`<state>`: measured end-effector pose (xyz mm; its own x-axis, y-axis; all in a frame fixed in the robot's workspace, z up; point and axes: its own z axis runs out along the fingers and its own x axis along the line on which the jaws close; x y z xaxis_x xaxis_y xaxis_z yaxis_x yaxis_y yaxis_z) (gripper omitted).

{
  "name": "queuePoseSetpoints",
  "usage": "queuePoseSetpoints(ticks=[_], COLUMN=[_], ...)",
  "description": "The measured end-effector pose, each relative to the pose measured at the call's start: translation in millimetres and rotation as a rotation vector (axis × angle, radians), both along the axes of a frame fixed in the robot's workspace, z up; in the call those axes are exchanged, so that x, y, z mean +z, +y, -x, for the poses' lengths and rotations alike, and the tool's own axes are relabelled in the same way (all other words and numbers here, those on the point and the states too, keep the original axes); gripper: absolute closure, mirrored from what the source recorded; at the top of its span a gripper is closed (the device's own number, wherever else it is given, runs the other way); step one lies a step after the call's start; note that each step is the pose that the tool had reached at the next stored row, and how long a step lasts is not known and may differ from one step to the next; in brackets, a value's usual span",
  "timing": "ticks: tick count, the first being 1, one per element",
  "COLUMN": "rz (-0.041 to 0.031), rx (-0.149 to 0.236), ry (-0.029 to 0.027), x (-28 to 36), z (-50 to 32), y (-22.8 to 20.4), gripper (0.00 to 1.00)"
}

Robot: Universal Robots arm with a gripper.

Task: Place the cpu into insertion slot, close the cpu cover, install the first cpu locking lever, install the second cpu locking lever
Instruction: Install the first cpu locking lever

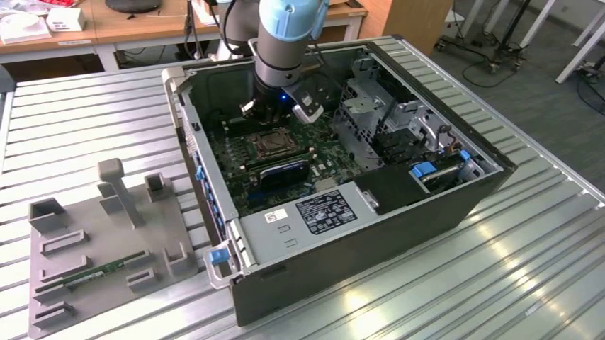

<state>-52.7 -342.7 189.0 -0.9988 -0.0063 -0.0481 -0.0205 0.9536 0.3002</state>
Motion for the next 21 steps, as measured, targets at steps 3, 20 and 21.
queuePoseSetpoints(ticks=[3,20,21], rz=[0.0,0.0083,0.0115], rx=[0.0,0.0,0.0], ry=[-0.0001,0.0001,0.0001], x=[2.9,12.2,11.8], z=[0.0,0.0,0.0], y=[0.0,0.0,0.0], gripper=[0.89,0.89,0.89])
